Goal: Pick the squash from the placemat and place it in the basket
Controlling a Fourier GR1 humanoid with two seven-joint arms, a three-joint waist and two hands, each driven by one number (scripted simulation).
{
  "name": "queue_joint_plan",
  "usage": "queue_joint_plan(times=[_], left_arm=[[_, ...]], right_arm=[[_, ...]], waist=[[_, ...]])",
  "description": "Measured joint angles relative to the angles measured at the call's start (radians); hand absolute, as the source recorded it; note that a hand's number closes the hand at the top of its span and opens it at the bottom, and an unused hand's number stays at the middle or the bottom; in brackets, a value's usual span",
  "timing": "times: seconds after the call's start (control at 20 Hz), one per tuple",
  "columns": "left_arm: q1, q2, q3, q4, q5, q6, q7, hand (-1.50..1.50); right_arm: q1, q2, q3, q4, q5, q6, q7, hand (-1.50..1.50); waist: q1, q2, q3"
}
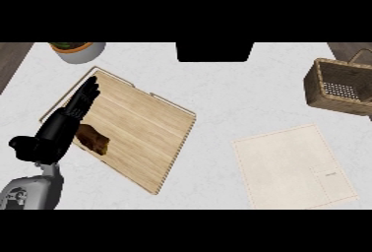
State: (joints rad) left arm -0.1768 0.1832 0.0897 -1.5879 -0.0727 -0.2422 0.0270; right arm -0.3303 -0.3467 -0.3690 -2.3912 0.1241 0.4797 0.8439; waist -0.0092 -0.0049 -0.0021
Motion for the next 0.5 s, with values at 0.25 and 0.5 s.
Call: queue_joint_plan(times=[0.25, 0.5], left_arm=[[-0.004, -0.016, -0.013, 0.007, -0.011, 0.007, -0.004, 0.0], [0.013, -0.022, -0.025, -0.013, -0.018, 0.005, -0.011, 0.0]], right_arm=[[-0.183, -0.12, -0.053, 0.157, 0.002, -0.043, 0.045, 1.5], [-0.325, -0.193, -0.076, 0.365, 0.079, -0.107, 0.014, 1.5]], waist=[[0.012, 0.004, 0.0], [0.021, 0.006, 0.001]])
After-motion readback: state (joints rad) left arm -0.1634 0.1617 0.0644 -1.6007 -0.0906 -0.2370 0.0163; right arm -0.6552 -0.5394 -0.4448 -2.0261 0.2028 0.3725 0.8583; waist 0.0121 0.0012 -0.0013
